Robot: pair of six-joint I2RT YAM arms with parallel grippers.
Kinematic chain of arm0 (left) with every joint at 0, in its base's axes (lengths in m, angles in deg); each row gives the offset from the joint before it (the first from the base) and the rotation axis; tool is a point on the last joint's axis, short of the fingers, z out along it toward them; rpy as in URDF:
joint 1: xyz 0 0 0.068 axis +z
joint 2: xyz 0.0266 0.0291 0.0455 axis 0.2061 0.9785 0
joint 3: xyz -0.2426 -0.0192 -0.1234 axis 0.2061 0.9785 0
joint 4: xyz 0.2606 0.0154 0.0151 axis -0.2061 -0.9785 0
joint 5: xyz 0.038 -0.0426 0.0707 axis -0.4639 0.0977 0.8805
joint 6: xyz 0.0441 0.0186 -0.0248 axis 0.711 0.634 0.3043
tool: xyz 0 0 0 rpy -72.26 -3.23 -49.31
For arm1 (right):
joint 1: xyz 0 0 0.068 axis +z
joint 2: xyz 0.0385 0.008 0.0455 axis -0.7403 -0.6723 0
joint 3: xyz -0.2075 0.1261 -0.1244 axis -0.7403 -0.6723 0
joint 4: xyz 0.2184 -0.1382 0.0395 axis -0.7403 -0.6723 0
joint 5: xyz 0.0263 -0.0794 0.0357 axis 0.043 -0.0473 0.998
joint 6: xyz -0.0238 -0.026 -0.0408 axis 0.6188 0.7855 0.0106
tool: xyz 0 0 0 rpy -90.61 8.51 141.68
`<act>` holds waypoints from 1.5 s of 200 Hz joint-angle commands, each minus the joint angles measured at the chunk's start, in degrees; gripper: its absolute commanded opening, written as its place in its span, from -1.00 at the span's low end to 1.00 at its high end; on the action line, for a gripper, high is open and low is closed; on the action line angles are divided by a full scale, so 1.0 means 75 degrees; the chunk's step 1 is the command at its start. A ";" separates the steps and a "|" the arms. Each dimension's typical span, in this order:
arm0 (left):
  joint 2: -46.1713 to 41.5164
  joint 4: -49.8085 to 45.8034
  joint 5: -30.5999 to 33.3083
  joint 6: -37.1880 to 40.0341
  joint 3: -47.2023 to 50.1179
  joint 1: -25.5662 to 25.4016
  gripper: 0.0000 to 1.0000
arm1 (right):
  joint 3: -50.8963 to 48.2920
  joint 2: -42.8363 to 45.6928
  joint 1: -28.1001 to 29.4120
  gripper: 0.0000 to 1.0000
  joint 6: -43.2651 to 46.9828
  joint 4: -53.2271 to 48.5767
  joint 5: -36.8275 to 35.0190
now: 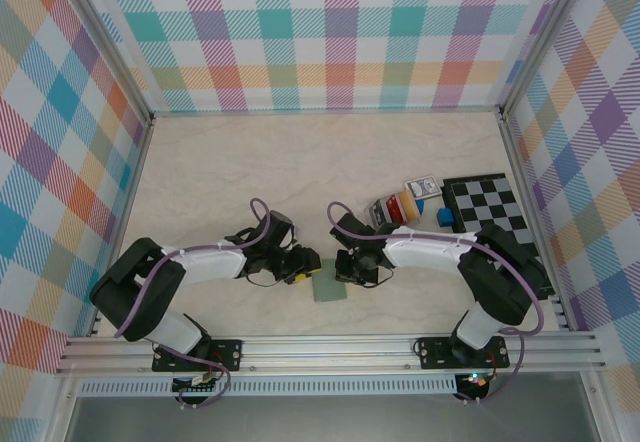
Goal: Put the credit cards into the card holder
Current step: Pick up the card holder at the bottom-center of the table.
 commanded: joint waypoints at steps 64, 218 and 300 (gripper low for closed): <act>0.0112 0.0666 -0.0278 -0.0292 0.0128 -0.0082 -0.30 | -0.0122 -0.0446 0.0026 -0.63 -0.0147 0.0242 0.0154; -0.0414 0.0445 0.0162 0.0082 0.0013 -0.0076 -0.81 | 0.1270 -0.0477 0.0585 -0.41 0.0693 -0.0839 -0.0722; -0.0544 0.0484 0.0140 0.0072 0.0012 -0.0082 -0.82 | 0.1225 -0.1049 0.0850 -0.32 0.0990 -0.1572 -0.1353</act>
